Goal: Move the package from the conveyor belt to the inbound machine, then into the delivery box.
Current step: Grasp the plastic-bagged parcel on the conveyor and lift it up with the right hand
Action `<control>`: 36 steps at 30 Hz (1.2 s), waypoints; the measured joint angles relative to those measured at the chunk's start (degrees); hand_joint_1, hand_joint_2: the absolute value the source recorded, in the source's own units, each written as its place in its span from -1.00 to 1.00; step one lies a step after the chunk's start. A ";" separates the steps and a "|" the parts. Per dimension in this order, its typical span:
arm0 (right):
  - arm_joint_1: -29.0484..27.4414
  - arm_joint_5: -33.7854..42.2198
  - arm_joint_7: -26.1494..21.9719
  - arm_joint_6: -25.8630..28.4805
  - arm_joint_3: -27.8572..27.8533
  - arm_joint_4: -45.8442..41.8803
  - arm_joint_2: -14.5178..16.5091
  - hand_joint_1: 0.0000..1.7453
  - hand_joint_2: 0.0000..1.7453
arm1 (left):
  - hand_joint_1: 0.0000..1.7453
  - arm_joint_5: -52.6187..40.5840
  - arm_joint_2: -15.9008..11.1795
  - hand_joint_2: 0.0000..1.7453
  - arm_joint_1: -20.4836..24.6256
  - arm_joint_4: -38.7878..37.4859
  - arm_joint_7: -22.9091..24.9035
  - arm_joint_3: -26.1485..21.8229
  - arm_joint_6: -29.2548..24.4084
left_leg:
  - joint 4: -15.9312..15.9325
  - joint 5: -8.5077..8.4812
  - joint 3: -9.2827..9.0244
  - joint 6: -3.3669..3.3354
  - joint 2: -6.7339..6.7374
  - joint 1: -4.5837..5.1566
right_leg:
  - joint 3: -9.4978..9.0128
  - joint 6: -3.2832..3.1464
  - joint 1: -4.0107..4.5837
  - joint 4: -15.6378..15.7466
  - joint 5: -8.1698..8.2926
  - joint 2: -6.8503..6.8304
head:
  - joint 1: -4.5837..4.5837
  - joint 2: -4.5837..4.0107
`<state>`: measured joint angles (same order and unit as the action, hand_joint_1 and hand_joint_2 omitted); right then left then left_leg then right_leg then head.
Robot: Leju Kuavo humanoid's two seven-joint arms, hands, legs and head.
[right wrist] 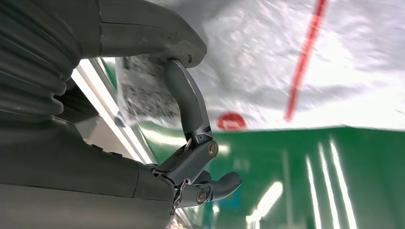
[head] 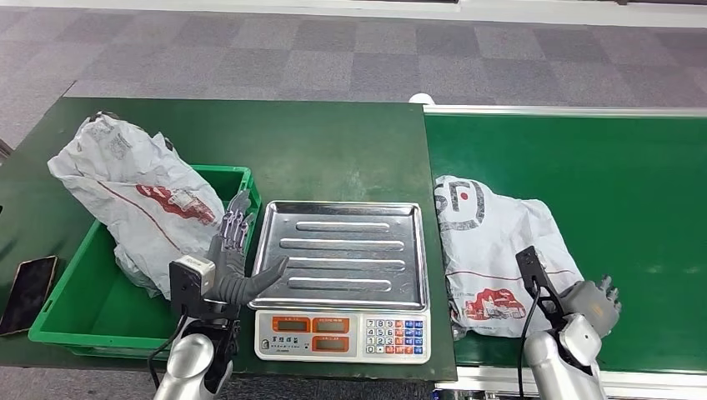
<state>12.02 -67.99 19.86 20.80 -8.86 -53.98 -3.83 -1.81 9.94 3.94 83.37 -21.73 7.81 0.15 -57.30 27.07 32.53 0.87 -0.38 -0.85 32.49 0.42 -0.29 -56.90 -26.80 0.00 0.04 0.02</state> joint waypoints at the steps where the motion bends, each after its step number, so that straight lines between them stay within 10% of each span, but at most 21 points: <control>1: -0.08 0.52 -0.31 -0.41 -0.72 0.37 0.12 -1.00 1.00 | -1.00 0.00 0.00 1.00 -0.06 0.15 0.04 -0.05 0.00 | 0.00 0.00 0.00 0.00 0.00 0.00 | 0.00 0.00 0.00 0.00 0.00 0.00 | 0.00 0.00; 9: 0.21 6.31 -5.23 -3.02 -6.54 7.73 1.61 -1.00 1.00 | -1.00 0.00 -0.01 1.00 -0.86 1.62 1.02 -0.48 0.09 | 0.01 0.02 -0.02 0.01 0.03 0.00 | 0.00 -0.01 0.03 0.00 -0.02 0.04 | -0.01 0.00; 16: 6.32 30.97 -32.47 -23.81 -14.07 18.15 2.60 -1.00 1.00 | -1.00 0.00 -0.46 1.00 0.27 1.24 0.23 -0.53 2.09 | 0.00 0.73 -0.60 0.41 1.98 -0.63 | -0.78 -0.44 0.63 0.47 0.05 1.84 | 0.02 0.00; 27: 11.32 38.61 -46.21 -36.36 -14.77 26.65 5.71 -1.00 1.00 | -1.00 0.00 -0.57 1.00 2.70 -0.62 -0.69 -0.37 2.63 | 0.00 0.74 -1.67 0.39 2.26 -0.76 | -1.67 -0.50 0.73 0.43 0.20 2.12 | 0.01 0.00; 31: 10.75 45.37 -55.02 -48.15 -14.24 26.54 8.58 1.00 1.00 | -1.00 -0.21 -0.36 1.00 3.49 -1.52 -1.47 -0.23 3.10 | -0.01 0.44 -1.45 0.54 1.88 -0.63 | -0.95 -0.56 0.58 0.14 0.24 1.85 | 0.00 0.00; 36: 10.15 52.50 -54.35 -49.85 -10.57 22.09 10.75 1.00 1.00 | -1.00 -0.55 -0.30 1.00 3.66 -1.99 -1.74 -0.22 3.15 | -0.01 0.32 -0.84 0.62 1.67 -0.57 | -0.24 -0.60 0.50 -0.09 0.25 1.66 | 0.00 0.00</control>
<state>22.17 -15.49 -34.48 -29.05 -19.42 -31.90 6.92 -2.37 9.65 7.60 81.38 -23.47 7.58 3.30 -57.31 27.39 31.69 1.49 1.29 -1.42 32.24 -0.18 0.21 -56.99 -26.55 1.66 0.04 0.02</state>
